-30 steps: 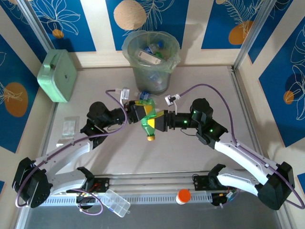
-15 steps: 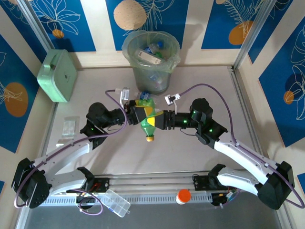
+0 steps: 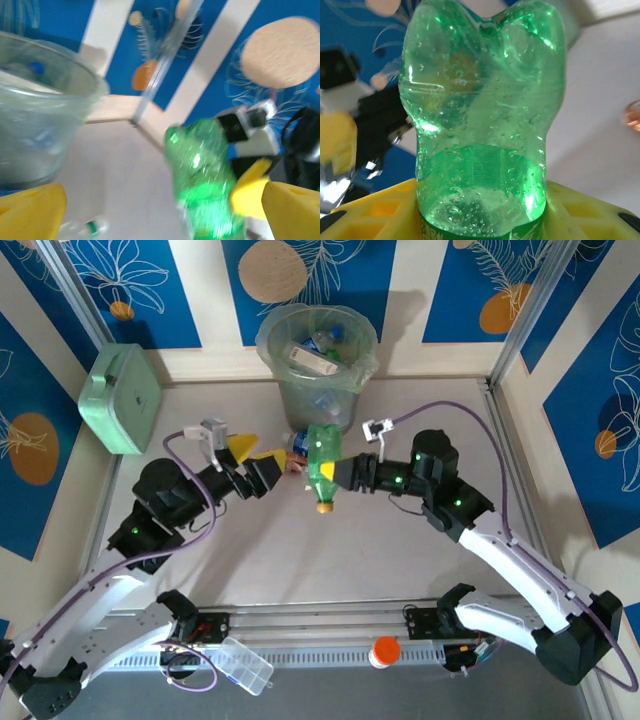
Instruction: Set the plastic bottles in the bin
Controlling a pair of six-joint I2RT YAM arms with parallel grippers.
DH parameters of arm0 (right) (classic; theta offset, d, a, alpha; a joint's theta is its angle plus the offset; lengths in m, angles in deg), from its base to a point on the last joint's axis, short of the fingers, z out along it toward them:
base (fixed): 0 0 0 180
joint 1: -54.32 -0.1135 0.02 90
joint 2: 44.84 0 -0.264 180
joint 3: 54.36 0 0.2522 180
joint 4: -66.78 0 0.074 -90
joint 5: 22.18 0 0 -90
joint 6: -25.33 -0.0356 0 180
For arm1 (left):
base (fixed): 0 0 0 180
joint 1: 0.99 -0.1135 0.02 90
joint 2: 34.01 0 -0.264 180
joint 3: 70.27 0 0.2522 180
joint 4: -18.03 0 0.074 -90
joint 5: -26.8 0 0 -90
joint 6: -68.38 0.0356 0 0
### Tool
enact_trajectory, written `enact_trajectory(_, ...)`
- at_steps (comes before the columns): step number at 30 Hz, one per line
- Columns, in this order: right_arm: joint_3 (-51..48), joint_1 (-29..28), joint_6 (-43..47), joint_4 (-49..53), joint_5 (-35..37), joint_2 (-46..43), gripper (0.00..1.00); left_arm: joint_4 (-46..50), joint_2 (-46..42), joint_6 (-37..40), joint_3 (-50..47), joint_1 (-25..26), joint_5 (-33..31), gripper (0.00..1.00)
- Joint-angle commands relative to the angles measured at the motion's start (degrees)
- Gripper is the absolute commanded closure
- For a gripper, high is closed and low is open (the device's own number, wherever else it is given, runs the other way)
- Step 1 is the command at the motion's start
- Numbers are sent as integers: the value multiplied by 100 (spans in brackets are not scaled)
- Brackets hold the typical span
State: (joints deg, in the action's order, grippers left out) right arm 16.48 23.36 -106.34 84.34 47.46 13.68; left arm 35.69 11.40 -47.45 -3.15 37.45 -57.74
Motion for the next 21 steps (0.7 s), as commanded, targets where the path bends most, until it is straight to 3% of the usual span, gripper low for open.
enact_trajectory(1, 636, 449, 390, 849, 521, 326, 52, 1376, -29, 879, 61, 24, -970, 1)
enact_trajectory(6, 1942, 1061, 740, 1232, 952, 1250, 52, 1400, -244, 1252, -364, 23, -1795, 1)
enact_trajectory(16, 5536, 1540, 1245, 1633, 1236, 4020, 51, 1290, -181, 1554, -506, -4, -1688, 1)
enact_trajectory(21, 7970, 1538, 1605, 2647, 1258, 5793, 51, 1211, -207, 1652, -553, -30, -1696, 1)
